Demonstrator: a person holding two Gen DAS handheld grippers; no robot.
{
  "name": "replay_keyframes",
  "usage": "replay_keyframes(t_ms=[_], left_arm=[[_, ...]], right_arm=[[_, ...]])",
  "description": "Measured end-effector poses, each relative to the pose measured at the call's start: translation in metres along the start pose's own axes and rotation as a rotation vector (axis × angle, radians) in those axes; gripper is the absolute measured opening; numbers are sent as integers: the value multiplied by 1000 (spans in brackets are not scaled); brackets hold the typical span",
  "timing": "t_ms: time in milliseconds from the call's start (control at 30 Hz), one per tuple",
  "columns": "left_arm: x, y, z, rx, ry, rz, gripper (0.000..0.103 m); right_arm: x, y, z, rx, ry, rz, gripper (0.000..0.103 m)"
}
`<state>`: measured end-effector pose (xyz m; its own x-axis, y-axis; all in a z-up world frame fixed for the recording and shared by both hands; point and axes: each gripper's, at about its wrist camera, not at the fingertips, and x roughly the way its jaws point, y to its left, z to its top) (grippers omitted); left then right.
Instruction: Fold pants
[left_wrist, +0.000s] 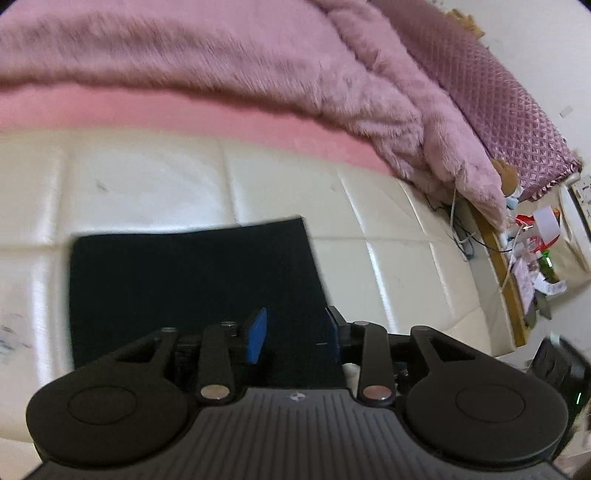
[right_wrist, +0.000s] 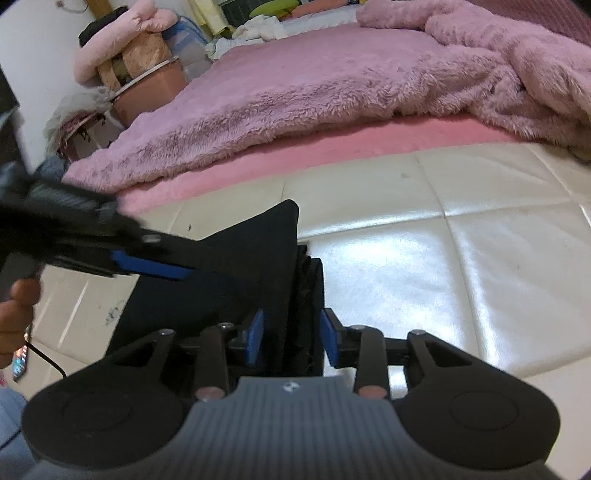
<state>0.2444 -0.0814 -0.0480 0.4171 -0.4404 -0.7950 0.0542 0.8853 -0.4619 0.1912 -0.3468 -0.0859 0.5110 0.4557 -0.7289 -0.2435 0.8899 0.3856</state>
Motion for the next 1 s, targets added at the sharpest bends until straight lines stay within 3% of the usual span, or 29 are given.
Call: replay_keyframes(t_ms=[100, 200, 333, 367, 433, 533, 667, 767, 867, 1000], left_arm=[[-23, 24, -11, 9, -64, 73, 40], [-37, 52, -25, -47, -88, 108, 40], [-50, 82, -44, -135, -108, 117, 40], [-53, 89, -48, -151, -111, 113, 40], [-54, 96, -52, -173, -113, 116, 40], [-57, 105, -56, -188, -117, 116, 40], [-61, 101, -56, -160, -135, 94, 40], [-55, 95, -55, -116, -140, 97, 39], [-43, 92, -52, -84, -134, 97, 29], [-30, 90, -44, -40, -164, 132, 25]], right_arm=[[0, -3, -2, 46, -1, 52, 31], [7, -5, -4, 105, 1, 113, 31], [24, -8, -3, 162, 26, 104, 30], [28, -9, -3, 171, 31, 100, 26], [34, -11, -4, 196, 48, 110, 6], [29, -7, 1, 214, 33, 132, 3], [-12, 28, 19, 128, -48, 173, 2], [-19, 31, 19, 96, -16, 106, 2], [8, 14, 5, 121, 42, 56, 2], [31, 4, -7, 100, 45, -13, 2]])
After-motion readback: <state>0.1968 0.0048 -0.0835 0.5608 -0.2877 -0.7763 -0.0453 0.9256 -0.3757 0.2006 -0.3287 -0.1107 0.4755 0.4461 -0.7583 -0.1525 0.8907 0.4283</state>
